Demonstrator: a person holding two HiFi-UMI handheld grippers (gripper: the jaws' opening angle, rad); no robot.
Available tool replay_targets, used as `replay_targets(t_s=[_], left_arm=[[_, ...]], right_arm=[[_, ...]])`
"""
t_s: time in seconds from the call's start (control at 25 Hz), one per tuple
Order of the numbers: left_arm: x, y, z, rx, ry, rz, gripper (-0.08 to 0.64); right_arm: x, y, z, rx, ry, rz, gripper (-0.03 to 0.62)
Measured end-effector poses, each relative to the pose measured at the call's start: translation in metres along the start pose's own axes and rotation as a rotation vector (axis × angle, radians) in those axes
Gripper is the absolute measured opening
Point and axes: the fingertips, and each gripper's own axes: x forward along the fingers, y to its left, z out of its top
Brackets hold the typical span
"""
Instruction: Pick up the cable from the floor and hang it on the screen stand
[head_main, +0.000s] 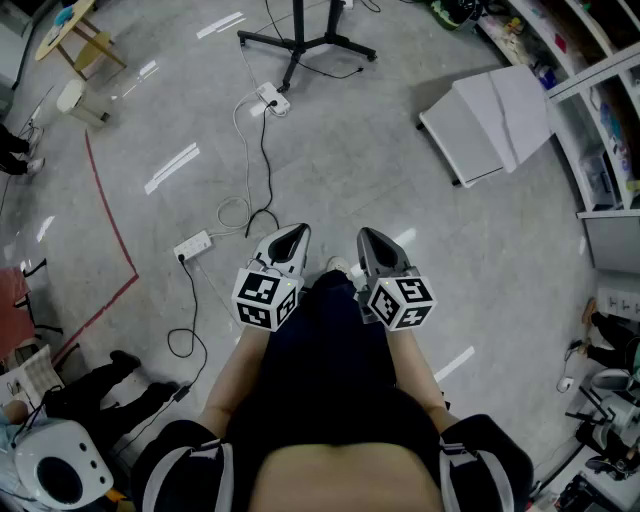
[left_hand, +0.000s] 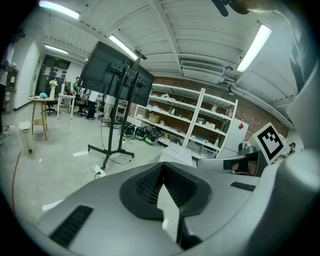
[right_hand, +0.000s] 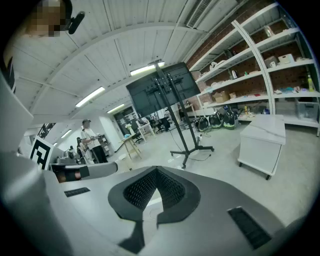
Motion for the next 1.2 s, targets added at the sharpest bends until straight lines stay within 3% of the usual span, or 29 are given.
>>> replay_targets(t_s=[0.16,0.8,1.2], left_arm=[[-0.006,-0.016,0.002,-0.024,-0.012,0.001,0.008],[0.045,-0.055,0.032,0.035,-0.07,0.007,0.008],[0.065,-0.058,0.033,0.021,-0.046,0.017,0.008]], right_arm=[[-0.016,0.004,0.005,-0.021,-0.006,0.011,0.023],[-0.028,-0.055,0.045,-0.041,-0.07,0.022,0.025],[-0.019,-0.069,0.041,-0.024,-0.03,0.04,0.025]])
